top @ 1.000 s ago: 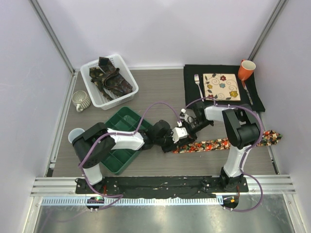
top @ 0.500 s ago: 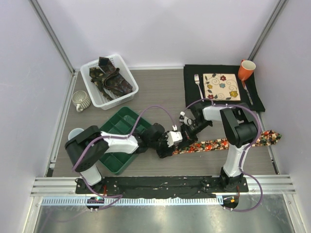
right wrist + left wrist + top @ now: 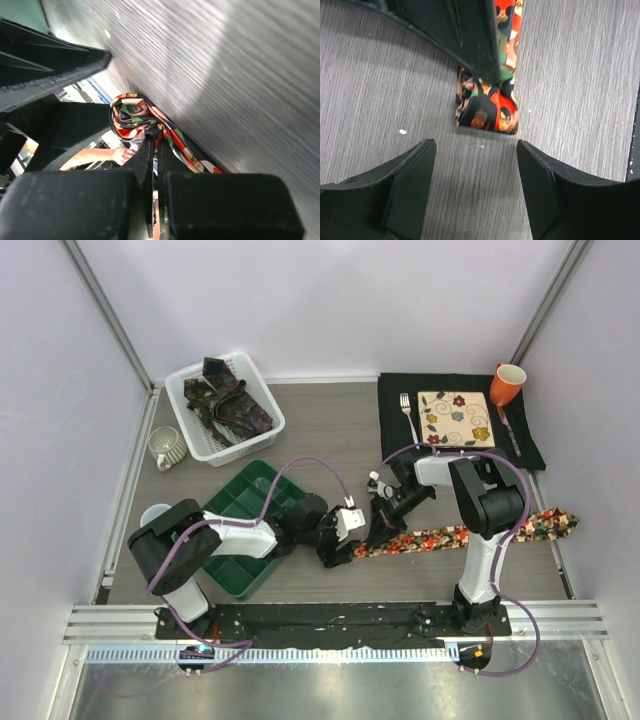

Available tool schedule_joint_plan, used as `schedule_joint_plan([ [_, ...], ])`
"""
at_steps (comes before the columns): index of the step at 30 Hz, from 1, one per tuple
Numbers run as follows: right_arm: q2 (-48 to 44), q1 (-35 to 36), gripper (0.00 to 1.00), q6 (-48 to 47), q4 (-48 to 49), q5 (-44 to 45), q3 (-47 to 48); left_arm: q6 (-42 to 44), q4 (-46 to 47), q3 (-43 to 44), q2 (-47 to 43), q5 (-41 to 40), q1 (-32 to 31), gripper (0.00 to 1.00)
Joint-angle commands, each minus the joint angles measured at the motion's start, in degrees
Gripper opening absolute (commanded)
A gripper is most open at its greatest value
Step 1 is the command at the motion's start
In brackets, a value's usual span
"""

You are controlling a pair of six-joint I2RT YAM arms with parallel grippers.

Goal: Roll the ties
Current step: Roll the tie at the center of the board.

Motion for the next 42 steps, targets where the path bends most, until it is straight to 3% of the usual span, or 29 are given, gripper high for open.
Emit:
schedule_joint_plan([
  [1, 3.65, 1.73, 0.01, 1.9, 8.93, 2.45, -0.19, 2.81, 3.41, 0.17, -0.9, 1.25, -0.19, 0.69],
  [12, 5.15, 4.37, 0.01, 2.62, 15.73, -3.45, -2.47, 6.95, 5.43, -5.11, -2.76, 1.34, 0.08, 0.67],
  [15, 4.54, 4.28, 0.01, 1.65, 14.85, -2.58, -3.0, 7.57, 5.7, -4.76, -1.62, 1.42, 0.16, 0.61],
  [18, 4.53, 3.84, 0.01, 1.04, 13.97, -1.43, -3.18, 8.36, 5.08, -4.14, -2.14, 2.39, 0.34, 0.47],
  [21, 4.8, 3.49, 0.01, 1.12, 13.35, -0.38, -3.09, 7.93, 4.12, -3.18, -3.99, 4.32, 0.17, 0.43],
  [31, 6.12, 3.49, 0.01, 1.65, 13.26, -0.9, -2.47, 3.09, 3.76, 6.31, 0.92, 3.18, -1.68, 0.46],
  [39, 5.77, 3.49, 0.01, 1.56, 13.35, -2.4, -2.3, 3.96, 1.39, 6.94, 6.55, 0.64, -2.38, 0.41],
  [42, 5.77, 3.32, 0.01, 1.74, 13.26, -1.96, -1.86, 4.67, 0.86, 4.13, 3.93, 0.01, -1.51, 0.52],
])
